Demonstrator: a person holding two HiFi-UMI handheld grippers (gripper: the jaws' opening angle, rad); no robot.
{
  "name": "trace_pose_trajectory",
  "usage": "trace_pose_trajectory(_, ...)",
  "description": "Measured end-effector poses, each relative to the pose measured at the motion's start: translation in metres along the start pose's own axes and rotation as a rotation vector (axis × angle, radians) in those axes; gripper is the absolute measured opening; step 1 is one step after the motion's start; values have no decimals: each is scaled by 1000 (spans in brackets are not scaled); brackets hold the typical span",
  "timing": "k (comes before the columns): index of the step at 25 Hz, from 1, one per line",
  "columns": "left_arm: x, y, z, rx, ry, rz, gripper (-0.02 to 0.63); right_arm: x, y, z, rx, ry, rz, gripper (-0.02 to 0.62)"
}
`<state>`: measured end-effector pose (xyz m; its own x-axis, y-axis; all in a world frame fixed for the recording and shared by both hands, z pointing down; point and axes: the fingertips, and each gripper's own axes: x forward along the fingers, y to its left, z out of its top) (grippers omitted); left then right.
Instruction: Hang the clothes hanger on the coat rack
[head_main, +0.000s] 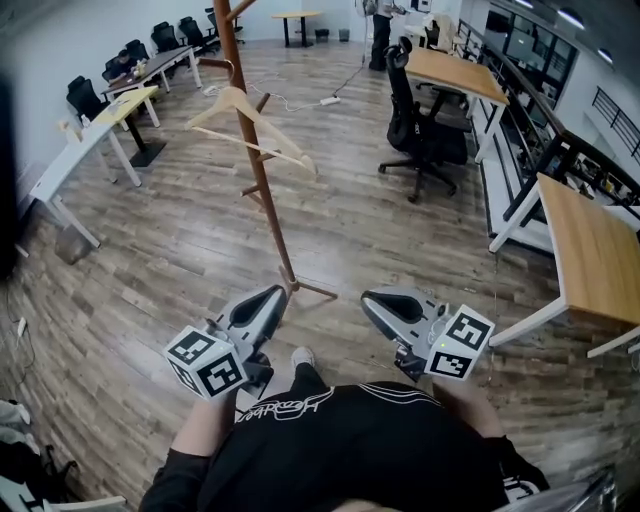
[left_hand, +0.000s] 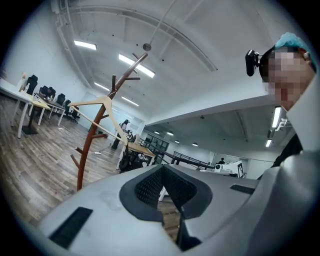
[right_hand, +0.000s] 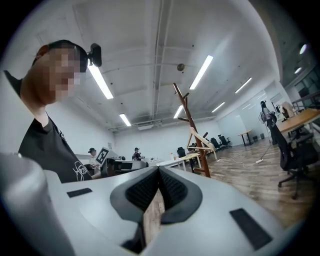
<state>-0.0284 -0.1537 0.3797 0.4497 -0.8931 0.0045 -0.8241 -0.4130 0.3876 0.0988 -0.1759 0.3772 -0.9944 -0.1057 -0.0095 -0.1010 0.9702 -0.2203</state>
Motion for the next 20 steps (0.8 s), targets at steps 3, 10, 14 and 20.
trace_pose_trajectory(3, -1, -14, -4, 4, 8, -11, 8, -11, 9, 1, 6, -10, -1, 38)
trace_pose_trajectory(10, -6, -34, -14, 11, 31, -33, 8, -23, 23, -8, 26, -4, -13, 38)
trace_pose_trajectory(14, -17, -35, -17, 0, 25, -19, 8, -23, 31, -14, 32, 12, -6, 38)
trace_pose_trajectory(20, -29, -30, -17, -13, 8, 10, 8, -15, 36, -20, 35, 37, 16, 38)
